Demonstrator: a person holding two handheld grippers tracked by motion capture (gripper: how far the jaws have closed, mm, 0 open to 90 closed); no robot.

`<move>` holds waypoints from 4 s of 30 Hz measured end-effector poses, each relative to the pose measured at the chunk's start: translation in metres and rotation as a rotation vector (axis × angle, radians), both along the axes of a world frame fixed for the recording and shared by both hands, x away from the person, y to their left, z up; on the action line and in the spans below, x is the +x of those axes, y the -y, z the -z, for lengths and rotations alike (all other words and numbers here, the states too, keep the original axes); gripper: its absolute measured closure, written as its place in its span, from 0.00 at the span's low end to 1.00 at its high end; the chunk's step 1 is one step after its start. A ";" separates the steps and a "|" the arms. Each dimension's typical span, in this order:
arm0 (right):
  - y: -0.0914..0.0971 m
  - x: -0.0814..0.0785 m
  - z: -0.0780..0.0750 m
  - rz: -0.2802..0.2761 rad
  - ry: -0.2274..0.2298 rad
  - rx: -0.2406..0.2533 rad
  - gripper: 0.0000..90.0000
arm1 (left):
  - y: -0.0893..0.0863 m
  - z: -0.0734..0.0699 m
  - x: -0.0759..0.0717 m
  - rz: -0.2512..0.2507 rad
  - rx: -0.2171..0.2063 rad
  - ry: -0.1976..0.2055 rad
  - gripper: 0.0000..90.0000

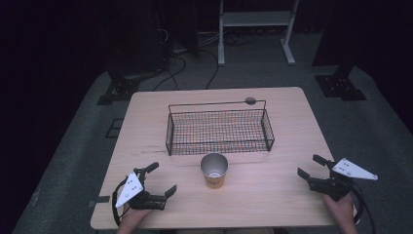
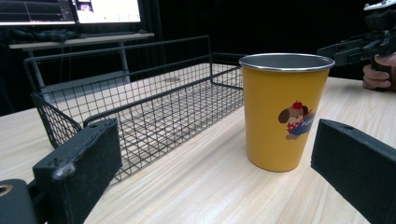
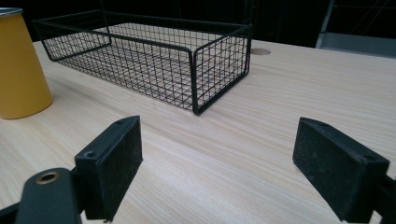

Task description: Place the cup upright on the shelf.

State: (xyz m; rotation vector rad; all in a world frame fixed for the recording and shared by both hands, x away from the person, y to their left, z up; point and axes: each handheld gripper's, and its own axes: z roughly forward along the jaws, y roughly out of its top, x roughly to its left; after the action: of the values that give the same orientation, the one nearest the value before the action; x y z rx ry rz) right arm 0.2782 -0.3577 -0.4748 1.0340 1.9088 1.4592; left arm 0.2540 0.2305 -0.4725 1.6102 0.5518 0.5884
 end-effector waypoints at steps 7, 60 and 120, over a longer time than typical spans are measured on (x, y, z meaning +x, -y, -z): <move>0.003 -0.001 0.000 0.014 0.000 0.039 0.16 | 0.007 0.000 0.000 0.030 0.022 -0.004 0.01; -0.002 -0.001 -0.001 0.006 0.001 0.002 0.16 | 0.100 -0.007 0.034 0.159 0.130 -0.124 0.01; -0.004 0.000 0.000 -0.006 -0.001 -0.019 0.16 | 0.125 -0.046 0.064 0.229 0.082 -0.084 0.14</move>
State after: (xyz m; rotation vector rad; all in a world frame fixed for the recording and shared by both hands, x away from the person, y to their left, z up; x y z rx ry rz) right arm 0.2781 -0.3541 -0.4744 1.0211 1.9244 1.4415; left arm 0.3178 0.1057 -0.4266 1.7534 0.4015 0.3772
